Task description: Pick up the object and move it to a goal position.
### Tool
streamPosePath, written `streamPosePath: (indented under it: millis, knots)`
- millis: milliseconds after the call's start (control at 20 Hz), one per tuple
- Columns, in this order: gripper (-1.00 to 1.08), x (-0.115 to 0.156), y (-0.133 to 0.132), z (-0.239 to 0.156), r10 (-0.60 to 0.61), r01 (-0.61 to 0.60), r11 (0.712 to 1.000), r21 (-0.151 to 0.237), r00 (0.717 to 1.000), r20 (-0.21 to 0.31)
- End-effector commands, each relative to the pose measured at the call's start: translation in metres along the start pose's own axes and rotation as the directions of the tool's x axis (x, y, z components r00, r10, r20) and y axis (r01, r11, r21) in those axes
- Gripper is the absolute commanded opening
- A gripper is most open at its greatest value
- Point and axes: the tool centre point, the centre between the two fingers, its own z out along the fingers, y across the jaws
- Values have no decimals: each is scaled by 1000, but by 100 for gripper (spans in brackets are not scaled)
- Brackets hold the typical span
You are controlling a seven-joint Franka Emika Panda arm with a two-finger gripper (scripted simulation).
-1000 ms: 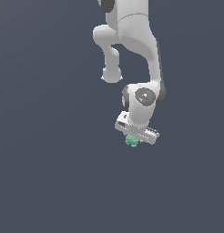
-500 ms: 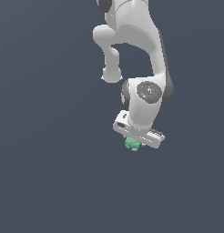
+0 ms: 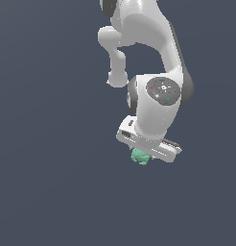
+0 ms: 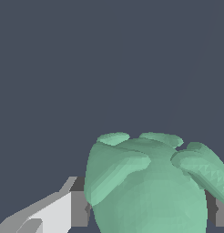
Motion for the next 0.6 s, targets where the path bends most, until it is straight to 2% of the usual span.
streamPosePath:
  millis: [0,550]
  knots:
    - [-100,7,-2,-8,0,0,1000,-1,1000,1]
    - [-100,18,-6,-20,0,0,1000,0,1000,1]
